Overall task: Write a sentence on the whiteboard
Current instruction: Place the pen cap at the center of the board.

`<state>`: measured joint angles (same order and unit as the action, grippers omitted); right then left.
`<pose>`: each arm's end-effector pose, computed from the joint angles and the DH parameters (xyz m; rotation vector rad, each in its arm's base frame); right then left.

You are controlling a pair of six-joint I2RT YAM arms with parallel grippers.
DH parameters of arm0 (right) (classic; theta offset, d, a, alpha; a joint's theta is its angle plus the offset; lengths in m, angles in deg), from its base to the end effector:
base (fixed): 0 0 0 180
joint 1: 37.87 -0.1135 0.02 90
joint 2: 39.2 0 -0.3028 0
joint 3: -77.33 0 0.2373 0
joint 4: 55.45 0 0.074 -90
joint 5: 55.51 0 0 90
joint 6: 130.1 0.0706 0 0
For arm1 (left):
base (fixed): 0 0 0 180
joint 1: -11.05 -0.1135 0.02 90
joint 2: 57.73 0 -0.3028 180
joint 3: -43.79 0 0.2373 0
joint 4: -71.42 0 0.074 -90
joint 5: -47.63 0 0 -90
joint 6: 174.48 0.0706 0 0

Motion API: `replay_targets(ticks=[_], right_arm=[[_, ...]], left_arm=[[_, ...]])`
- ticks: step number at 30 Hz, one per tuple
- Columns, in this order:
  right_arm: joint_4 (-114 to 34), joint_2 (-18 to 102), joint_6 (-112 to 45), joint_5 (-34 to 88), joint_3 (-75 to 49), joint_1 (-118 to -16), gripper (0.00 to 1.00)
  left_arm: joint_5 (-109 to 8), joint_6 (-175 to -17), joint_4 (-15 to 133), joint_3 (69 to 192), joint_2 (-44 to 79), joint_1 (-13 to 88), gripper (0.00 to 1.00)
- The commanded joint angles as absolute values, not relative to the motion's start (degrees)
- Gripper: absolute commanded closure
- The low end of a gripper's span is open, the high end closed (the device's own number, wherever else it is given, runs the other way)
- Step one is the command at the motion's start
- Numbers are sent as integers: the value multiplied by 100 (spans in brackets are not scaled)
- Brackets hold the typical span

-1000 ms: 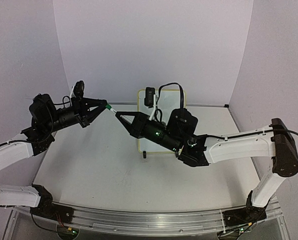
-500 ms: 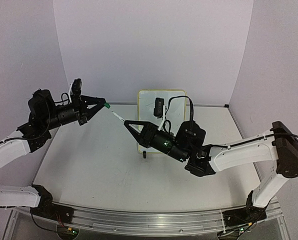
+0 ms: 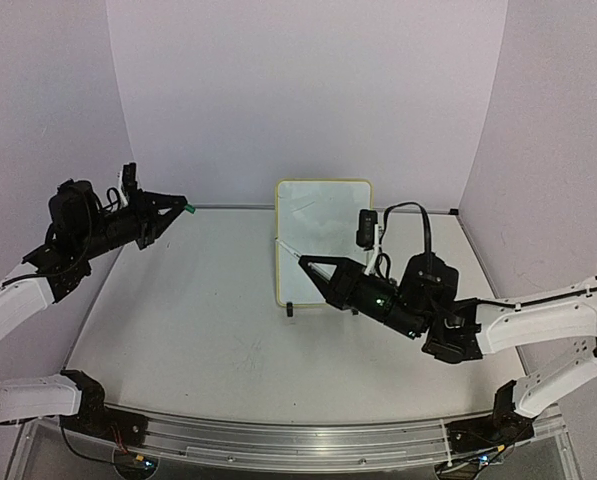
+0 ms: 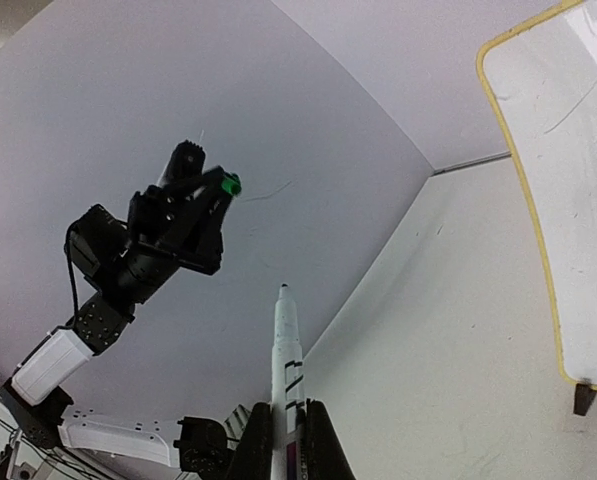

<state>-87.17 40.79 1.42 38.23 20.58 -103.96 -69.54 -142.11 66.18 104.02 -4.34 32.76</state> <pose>0.1373 0.2982 0.3394 -0.2818 1.5794 1.4701 0.1848 -0.1083 0.3886 -0.1216 1.7365 -1.4232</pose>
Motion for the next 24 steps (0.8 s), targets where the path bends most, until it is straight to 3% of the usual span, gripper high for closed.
replay_targets(ticks=[1, 8, 24], right_arm=[[-6759, 3273, -594, 4659, 1708, -10371, 100], [-5195, 2699, -809, 4171, 1635, -9719, 100], [-5127, 2712, -900, 3506, 1852, -9327, 100]], left_arm=[[-6811, -13046, 4679, 10081, -85, 3275, 100], [-6966, -12824, 4706, 9379, 663, 3557, 100], [-7048, -12508, 4861, 9540, 2468, 4136, 95]])
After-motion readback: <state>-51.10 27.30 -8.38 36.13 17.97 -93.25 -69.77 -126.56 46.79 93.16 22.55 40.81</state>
